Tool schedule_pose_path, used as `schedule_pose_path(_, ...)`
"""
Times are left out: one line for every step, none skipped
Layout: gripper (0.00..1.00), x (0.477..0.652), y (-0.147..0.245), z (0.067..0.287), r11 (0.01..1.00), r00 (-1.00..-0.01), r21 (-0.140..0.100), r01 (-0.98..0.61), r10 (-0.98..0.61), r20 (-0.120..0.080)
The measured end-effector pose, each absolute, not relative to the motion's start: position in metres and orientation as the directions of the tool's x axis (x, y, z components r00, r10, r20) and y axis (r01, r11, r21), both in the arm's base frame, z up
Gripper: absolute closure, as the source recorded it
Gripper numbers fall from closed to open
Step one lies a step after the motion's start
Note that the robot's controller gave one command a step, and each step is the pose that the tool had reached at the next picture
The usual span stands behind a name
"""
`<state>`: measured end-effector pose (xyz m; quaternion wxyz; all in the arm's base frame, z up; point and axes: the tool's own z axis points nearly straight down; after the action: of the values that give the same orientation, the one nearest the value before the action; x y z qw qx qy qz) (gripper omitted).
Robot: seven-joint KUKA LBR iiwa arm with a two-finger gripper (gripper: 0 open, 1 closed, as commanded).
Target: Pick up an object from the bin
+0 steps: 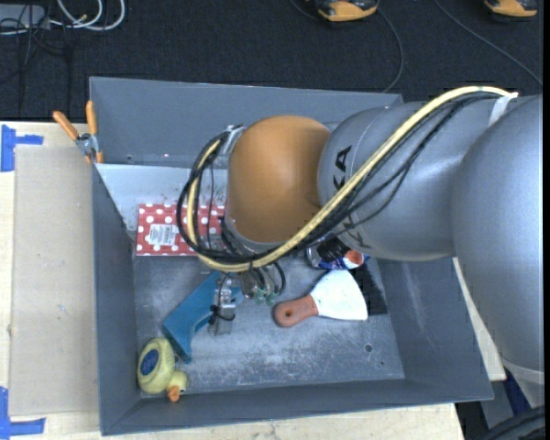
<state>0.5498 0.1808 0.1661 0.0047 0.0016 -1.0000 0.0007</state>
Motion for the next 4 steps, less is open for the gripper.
schedule_pose_path(1.00,0.5517,0.1793,0.1709,1.000,-1.000,0.000,0.003,0.003,0.002)
schedule_pose_path(1.00,0.5517,0.1793,0.1709,1.000,-1.000,0.000,0.003,0.003,0.002)
schedule_pose_path(1.00,0.5466,0.1789,0.1675,0.997,-0.997,0.000,-0.081,-0.081,0.001)
schedule_pose_path(1.00,0.5429,0.1751,0.1698,0.982,-0.982,0.001,-0.190,-0.190,0.003)
